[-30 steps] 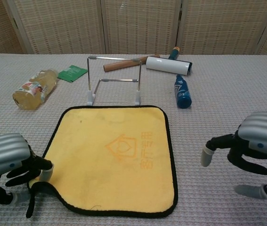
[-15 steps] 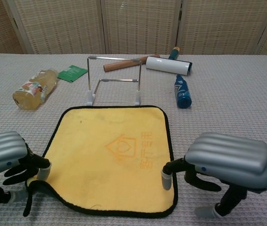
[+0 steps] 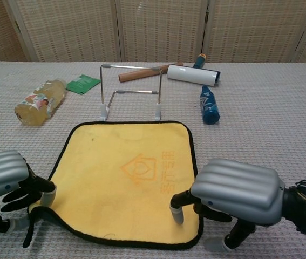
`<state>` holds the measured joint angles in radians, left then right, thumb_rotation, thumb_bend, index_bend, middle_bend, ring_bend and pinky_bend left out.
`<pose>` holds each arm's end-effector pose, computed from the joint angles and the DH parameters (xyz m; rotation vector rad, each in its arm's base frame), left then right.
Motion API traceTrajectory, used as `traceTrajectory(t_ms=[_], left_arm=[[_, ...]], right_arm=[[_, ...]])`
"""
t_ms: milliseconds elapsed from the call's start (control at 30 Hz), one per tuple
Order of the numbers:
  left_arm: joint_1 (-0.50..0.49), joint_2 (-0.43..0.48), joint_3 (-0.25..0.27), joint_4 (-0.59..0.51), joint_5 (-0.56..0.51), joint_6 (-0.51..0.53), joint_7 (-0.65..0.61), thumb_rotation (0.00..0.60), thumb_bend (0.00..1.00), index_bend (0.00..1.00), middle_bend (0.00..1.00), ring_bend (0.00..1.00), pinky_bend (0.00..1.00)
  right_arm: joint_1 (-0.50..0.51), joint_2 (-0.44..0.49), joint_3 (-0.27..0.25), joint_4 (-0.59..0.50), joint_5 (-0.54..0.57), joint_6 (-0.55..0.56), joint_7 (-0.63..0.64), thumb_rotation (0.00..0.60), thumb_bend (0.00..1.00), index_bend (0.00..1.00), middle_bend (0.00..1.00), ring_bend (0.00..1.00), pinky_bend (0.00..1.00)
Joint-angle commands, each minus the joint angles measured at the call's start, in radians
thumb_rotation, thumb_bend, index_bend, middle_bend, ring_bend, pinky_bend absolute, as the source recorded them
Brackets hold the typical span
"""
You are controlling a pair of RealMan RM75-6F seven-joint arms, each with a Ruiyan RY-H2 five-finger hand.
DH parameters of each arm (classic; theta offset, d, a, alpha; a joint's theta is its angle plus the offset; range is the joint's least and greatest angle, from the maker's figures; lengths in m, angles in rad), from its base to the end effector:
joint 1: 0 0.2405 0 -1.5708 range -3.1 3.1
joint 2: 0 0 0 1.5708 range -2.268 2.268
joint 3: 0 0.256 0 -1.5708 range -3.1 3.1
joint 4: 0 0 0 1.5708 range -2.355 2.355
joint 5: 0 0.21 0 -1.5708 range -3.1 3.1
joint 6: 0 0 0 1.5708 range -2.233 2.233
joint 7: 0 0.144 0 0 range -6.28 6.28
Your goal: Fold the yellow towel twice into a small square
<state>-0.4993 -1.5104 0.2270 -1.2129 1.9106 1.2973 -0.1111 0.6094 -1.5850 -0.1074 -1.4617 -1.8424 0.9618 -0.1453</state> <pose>-0.2431 0.2138 -0.0132 -2.3109 -0.7121 -1.0683 -0.1599 -0.2111 -0.0677 2.4903 -0.6444 1.0101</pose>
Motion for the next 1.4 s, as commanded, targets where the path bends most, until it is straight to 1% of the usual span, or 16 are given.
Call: traceTrajectory(t_ms=[33,200,533,700,800,967,1167,1300,1400], left_arm=[[0.001,-0.001,0.001,0.001,0.0,0.003,0.0,0.6,0.43,0.58,0.89,0.81,0.86],[0.003,-0.001,0.004,0.002,0.002,0.009,0.0,0.6,0.43,0.58,0.89,0.81,0.86],[0.011,0.003,0.006,0.006,-0.001,0.025,-0.002,0.6,0.43,0.58,0.89,0.81,0.86],[0.013,0.006,0.005,0.01,-0.001,0.035,-0.01,0.6,0.43,0.58,0.89,0.81,0.86],[0.013,0.009,0.0,0.009,-0.005,0.041,-0.021,0.6,0.43,0.58,0.89,0.81,0.86],[0.006,0.025,-0.02,-0.006,-0.026,0.051,-0.062,0.6,0.43,0.58,0.89,0.81,0.86],[-0.014,0.055,-0.056,-0.034,-0.072,0.043,-0.147,0.6,0.43,0.58,0.9,0.82,0.86],[-0.032,0.077,-0.084,-0.052,-0.109,0.025,-0.21,0.6,0.43,0.59,0.9,0.82,0.86],[-0.049,0.094,-0.105,-0.061,-0.147,-0.01,-0.243,0.6,0.43,0.59,0.9,0.82,0.86]], right_arm=[[0.002,-0.014,-0.004,0.014,0.001,0.01,0.004,0.6,0.24,0.43,0.88,1.0,1.0],[0.004,-0.035,-0.003,0.037,0.002,0.029,0.002,0.6,0.28,0.47,0.89,1.0,1.0],[0.019,-0.066,-0.01,0.069,0.011,0.028,-0.006,0.6,0.32,0.49,0.89,1.0,1.0],[0.02,-0.078,-0.004,0.079,0.018,0.047,0.003,0.6,0.43,0.54,0.89,1.0,1.0],[0.02,-0.08,0.003,0.075,0.026,0.061,0.013,0.6,0.46,0.56,0.9,1.0,1.0],[0.018,-0.072,0.025,0.058,0.05,0.084,0.024,0.6,0.48,0.58,0.9,1.0,1.0],[0.018,-0.06,0.065,0.038,0.093,0.102,0.029,0.6,0.49,0.59,0.9,1.0,1.0],[0.019,-0.055,0.098,0.031,0.132,0.105,0.023,0.6,0.5,0.59,0.9,1.0,1.0],[0.017,-0.057,0.123,0.031,0.163,0.112,0.019,0.6,0.51,0.59,0.9,1.0,1.0]])
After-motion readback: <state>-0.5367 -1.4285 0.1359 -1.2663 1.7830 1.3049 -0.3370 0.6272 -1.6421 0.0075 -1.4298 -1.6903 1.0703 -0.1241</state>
